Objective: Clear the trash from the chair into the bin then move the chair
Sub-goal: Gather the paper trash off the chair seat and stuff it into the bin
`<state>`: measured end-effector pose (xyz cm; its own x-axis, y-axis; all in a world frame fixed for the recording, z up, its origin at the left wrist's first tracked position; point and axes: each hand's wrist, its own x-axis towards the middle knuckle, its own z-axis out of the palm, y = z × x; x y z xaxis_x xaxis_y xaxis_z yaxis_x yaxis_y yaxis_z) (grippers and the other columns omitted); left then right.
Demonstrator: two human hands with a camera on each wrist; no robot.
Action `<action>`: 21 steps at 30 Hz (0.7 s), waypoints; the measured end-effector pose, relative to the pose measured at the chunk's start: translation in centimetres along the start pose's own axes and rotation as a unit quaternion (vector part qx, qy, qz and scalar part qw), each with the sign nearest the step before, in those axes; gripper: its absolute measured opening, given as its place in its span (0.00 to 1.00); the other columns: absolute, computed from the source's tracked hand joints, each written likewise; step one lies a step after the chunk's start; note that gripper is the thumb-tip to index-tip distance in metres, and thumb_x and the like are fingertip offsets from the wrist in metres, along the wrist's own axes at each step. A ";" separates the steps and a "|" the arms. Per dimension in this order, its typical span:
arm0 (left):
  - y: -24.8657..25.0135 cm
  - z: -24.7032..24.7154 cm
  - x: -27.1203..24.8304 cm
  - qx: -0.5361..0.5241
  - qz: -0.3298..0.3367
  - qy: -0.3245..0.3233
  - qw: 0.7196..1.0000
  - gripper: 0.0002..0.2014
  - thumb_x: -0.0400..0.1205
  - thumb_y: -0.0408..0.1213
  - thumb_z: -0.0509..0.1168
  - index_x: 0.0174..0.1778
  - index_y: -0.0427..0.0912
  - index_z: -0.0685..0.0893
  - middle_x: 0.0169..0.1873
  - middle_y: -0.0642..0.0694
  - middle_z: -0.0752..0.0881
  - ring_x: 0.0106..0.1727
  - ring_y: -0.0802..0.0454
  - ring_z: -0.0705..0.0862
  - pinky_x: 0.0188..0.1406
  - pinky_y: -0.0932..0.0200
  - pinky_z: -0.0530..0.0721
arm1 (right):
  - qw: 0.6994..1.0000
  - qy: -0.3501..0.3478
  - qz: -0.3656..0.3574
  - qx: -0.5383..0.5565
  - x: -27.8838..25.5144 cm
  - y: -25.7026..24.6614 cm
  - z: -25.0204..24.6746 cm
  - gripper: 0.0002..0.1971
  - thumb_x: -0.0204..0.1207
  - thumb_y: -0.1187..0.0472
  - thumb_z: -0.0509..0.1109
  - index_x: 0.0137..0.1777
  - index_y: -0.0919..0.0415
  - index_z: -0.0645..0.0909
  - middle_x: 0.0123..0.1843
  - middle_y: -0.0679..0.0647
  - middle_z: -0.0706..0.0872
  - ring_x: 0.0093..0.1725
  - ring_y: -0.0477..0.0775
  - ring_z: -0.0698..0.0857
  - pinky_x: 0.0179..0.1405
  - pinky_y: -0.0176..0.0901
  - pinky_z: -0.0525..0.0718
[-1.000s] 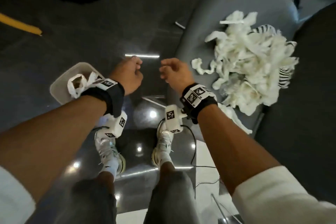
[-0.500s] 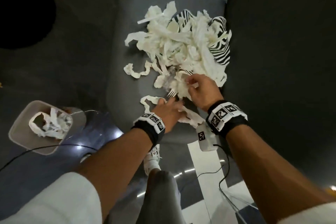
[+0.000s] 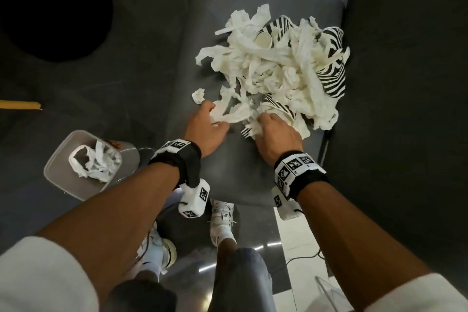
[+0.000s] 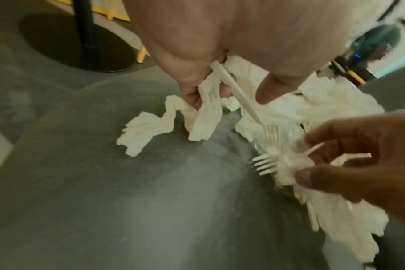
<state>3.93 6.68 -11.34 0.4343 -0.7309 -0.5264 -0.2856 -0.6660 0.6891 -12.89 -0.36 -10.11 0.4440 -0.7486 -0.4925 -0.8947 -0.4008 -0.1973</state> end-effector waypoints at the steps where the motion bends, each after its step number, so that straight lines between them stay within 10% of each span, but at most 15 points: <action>1: 0.0 -0.1 0.4 -0.023 -0.010 0.009 1.000 0.15 0.78 0.35 0.67 0.60 0.45 0.79 0.46 0.52 0.84 0.45 0.49 0.80 0.45 0.61 0.73 | 1.000 -0.001 -0.018 -0.001 0.1 -0.3 0.0 0.18 0.80 0.59 0.64 0.70 0.55 0.76 0.65 0.56 0.82 0.60 0.66 0.85 0.53 0.57 0.86; 8: 0.0 -1.1 2.2 -0.097 -0.078 0.041 0.991 0.09 0.72 0.34 0.67 0.26 0.38 0.77 0.25 0.45 0.75 0.29 0.50 0.72 0.31 0.56 0.71 | 0.987 0.097 -0.130 -0.011 1.9 -2.9 -0.3 0.28 0.69 0.58 0.74 0.71 0.58 0.75 0.69 0.60 0.75 0.62 0.64 0.78 0.55 0.57 0.84; 12: 1.4 -2.4 2.3 -0.168 -0.080 0.008 0.983 0.08 0.67 0.35 0.64 0.34 0.34 0.85 0.25 0.46 0.81 0.29 0.51 0.80 0.31 0.59 0.76 | 0.980 0.021 -0.193 0.054 3.4 -5.1 -0.3 0.51 0.65 0.49 0.79 0.85 0.53 0.55 0.82 0.57 0.69 0.76 0.62 0.75 0.72 0.65 0.78; 15: 3.1 -2.9 2.7 -0.295 -0.101 -0.001 0.950 0.08 0.72 0.25 0.61 0.34 0.36 0.84 0.22 0.47 0.84 0.25 0.53 0.84 0.24 0.65 0.79 | 0.958 -0.075 -0.169 0.218 4.7 -6.5 -0.5 0.54 0.69 0.51 0.78 0.88 0.47 0.45 0.71 0.56 0.83 0.63 0.58 0.86 0.63 0.53 0.84; 21: 4.6 -2.4 5.5 -0.338 -0.115 -0.012 0.934 0.19 0.75 0.41 0.61 0.60 0.36 0.77 0.50 0.39 0.84 0.49 0.45 0.85 0.48 0.55 0.88 | 0.957 -0.057 -0.127 0.253 6.9 -6.3 -3.0 0.32 0.77 0.57 0.70 0.81 0.52 0.68 0.60 0.49 0.88 0.54 0.51 0.86 0.55 0.41 0.79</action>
<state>7.07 -0.01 -9.86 0.3962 -0.5894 -0.7041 0.4201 -0.5655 0.7098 -4.05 -4.61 -9.77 0.6684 -0.5872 -0.4566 -0.6801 -0.2337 -0.6949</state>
